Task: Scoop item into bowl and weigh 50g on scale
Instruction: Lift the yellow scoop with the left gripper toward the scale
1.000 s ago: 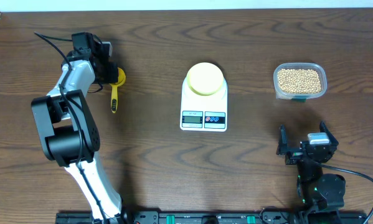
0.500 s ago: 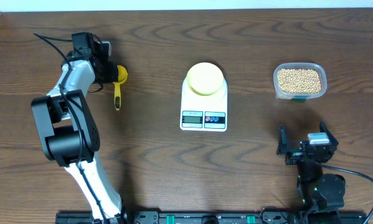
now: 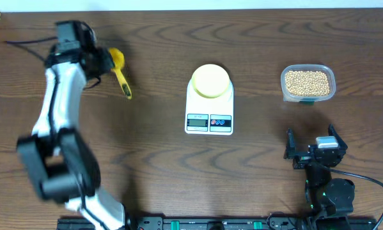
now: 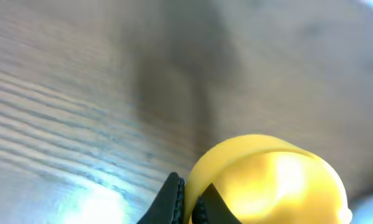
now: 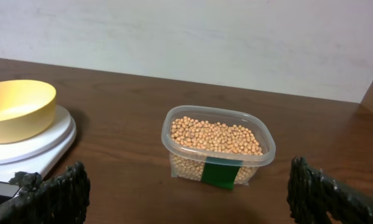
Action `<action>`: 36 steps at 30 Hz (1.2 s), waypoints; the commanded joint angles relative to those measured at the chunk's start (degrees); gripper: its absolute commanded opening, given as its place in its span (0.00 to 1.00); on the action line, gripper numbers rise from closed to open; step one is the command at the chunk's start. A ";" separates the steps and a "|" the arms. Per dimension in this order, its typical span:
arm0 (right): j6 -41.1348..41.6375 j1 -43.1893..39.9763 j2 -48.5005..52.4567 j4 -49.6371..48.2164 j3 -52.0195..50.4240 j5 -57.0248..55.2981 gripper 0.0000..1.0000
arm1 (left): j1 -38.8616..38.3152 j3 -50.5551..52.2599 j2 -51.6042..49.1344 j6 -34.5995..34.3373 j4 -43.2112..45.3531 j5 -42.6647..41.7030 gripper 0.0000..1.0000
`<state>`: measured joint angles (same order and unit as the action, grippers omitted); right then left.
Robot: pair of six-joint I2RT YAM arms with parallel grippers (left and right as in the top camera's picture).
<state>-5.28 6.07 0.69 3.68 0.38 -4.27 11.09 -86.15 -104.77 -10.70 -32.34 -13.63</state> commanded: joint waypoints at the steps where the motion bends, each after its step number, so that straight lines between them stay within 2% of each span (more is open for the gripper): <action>1: -0.59 -0.24 -0.39 0.24 -0.07 0.15 0.99 | -1.36 -0.26 8.61 -4.90 -2.86 -4.81 0.08; 8: -0.59 -0.24 -0.39 0.24 -0.07 0.15 0.99 | -2.60 -0.26 20.94 -16.28 -11.30 -4.94 0.08; 17: -0.59 -0.24 -0.39 0.24 -0.07 0.15 0.99 | -2.67 0.70 22.69 -23.65 -13.99 -3.69 0.07; 21: -0.57 -0.24 -0.39 0.24 -0.07 0.15 0.99 | -2.67 0.83 22.69 -25.90 -14.36 -3.72 0.07; 36: -0.57 -0.24 -0.39 0.24 -0.07 0.15 0.99 | -2.84 0.83 22.69 -27.19 -15.47 -3.72 0.08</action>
<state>-5.28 6.07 0.69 3.68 0.38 -4.27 8.23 -85.84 -81.97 -36.42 -47.62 -17.72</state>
